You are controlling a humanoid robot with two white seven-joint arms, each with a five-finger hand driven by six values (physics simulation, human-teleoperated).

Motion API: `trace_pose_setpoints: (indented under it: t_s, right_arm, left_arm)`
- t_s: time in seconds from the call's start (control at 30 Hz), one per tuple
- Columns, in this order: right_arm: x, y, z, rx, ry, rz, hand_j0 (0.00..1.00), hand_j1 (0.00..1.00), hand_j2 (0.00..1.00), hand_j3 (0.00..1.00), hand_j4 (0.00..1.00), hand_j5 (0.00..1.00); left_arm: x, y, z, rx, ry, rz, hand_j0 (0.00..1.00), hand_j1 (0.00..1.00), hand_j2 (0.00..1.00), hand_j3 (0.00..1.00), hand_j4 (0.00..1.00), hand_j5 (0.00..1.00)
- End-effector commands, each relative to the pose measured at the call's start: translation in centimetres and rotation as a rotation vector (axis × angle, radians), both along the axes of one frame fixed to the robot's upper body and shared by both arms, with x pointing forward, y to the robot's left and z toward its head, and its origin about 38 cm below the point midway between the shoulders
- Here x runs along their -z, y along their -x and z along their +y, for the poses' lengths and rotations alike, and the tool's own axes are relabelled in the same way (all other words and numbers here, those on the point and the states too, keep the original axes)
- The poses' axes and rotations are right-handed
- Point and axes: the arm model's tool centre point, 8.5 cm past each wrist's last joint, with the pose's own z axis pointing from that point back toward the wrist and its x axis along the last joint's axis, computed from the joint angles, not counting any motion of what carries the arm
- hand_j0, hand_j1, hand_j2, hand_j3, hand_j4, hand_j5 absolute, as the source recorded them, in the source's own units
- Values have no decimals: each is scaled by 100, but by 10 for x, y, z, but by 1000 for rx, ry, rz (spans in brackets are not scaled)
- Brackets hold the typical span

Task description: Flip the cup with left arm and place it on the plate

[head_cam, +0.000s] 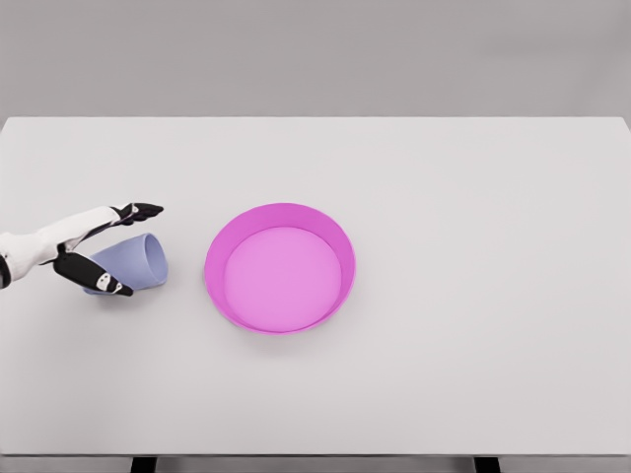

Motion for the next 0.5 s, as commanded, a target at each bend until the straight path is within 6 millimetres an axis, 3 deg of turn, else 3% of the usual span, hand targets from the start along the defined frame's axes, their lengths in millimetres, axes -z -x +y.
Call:
trace_pose_setpoints:
  t_s: [0.0, 0.37, 0.47]
  right_arm:
    - [0, 0, 0, -1, 1, -1, 100, 100, 100, 100, 100, 100]
    - [0, 0, 0, -1, 0, 0, 100, 100, 100, 100, 100, 100]
    - [0, 0, 0, -1, 0, 0, 100, 100, 100, 100, 100, 100]
  left_arm:
    - [3, -1, -5, 5, -4, -5, 100, 100, 100, 100, 100, 100]
    - [22, -3, -14, -45, -50, 46, 100, 100, 100, 100, 100, 100]
    - [24, -3, -17, -42, -41, 47, 77, 77, 77, 77, 77, 77]
